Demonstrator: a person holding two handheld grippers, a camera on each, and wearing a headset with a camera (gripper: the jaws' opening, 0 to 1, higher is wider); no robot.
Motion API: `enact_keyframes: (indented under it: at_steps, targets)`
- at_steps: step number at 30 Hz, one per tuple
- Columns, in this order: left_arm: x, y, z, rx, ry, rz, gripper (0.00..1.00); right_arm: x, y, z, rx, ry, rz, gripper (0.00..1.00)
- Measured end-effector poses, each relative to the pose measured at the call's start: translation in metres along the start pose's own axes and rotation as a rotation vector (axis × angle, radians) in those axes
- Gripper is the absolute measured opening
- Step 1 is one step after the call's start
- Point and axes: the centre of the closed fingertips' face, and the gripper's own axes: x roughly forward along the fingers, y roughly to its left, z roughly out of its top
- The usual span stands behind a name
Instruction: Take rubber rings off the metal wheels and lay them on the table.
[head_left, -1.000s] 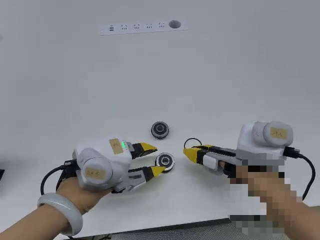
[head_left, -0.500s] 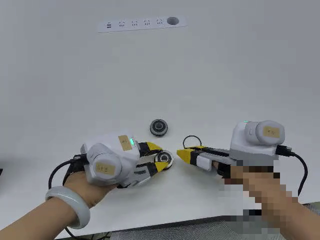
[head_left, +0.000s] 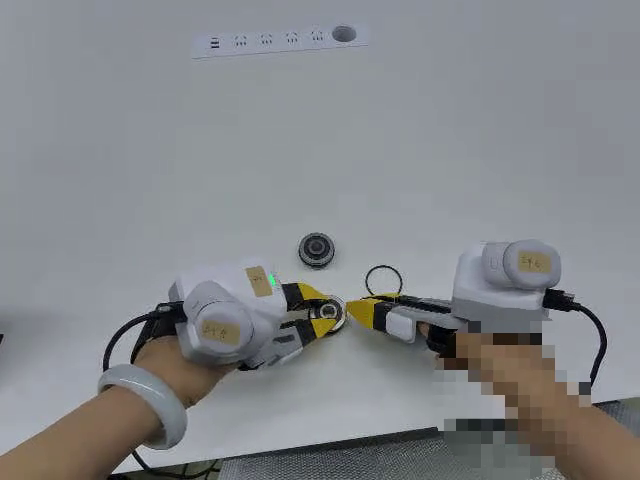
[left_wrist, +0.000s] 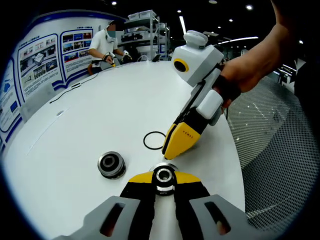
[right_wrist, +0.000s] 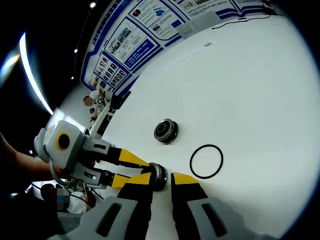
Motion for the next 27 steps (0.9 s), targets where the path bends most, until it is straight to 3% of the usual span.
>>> enact_keyframes:
  at_steps: [12,24,27]
  targets:
    - [0.0,0.001,0.0,-0.002,-0.003,0.001,0.13,0.007,0.003,-0.005,0.07,0.03,0.045,0.19]
    - [0.0,0.001,0.0,0.0,-0.005,0.003,0.13,0.014,0.005,-0.009,0.093,0.063,0.065,0.17]
    - [-0.001,0.001,0.0,0.0,-0.006,0.003,0.13,0.014,0.004,-0.009,0.14,0.066,0.077,0.17]
